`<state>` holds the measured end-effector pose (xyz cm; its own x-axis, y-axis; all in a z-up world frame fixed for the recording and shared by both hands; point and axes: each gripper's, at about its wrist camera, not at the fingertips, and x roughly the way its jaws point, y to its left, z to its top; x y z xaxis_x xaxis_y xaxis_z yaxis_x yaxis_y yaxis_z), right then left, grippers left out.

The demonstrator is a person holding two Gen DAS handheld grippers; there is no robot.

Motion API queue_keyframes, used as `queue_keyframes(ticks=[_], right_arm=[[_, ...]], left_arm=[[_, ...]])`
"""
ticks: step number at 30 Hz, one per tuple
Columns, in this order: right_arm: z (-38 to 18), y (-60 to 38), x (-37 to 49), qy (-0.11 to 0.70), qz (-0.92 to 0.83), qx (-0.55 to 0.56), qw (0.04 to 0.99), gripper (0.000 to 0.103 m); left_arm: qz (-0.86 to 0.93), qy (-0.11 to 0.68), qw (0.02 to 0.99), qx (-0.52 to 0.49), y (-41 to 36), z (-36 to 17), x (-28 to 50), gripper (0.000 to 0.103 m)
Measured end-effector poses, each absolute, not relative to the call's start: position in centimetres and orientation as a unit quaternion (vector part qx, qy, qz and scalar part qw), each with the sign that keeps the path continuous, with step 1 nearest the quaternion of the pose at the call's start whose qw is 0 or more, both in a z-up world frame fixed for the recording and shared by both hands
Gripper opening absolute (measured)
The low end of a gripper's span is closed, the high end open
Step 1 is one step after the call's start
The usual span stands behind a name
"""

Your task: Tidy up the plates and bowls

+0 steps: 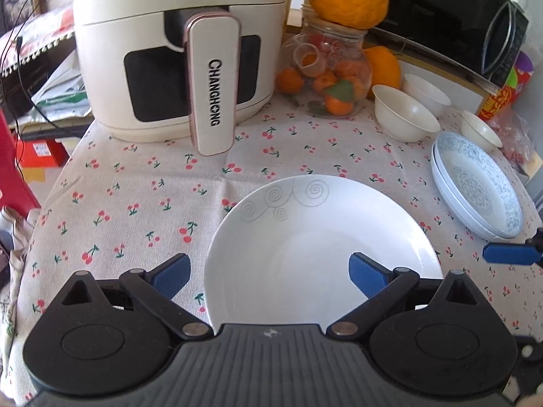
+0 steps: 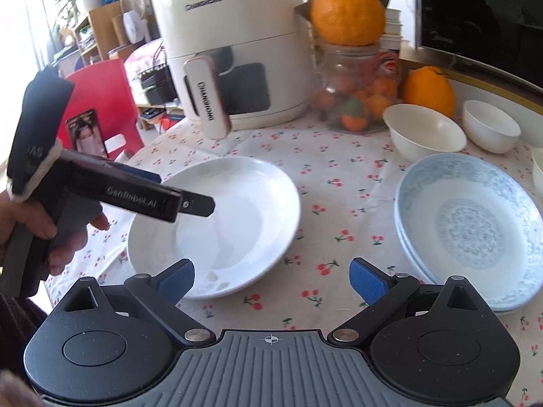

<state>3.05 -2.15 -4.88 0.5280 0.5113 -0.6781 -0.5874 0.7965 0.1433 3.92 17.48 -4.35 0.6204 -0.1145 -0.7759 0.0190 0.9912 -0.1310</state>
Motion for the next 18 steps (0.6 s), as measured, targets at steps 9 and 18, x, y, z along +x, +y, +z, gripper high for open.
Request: queue_keyframes(ticks=[9, 18], right_arm=[[-6.5, -0.8, 3.7, 0.388, 0.318, -0.050, 0.864, 0.099], [-7.6, -0.4, 4.5, 0.409, 0.310, -0.026, 0.858, 0.099]], left_arm=[[-0.038, 0.446, 0.888, -0.100, 18.2, -4.3, 4.1, 0.079], [-0.033, 0.454, 0.885, -0.095, 18.2, -4.5, 4.2, 0.066]])
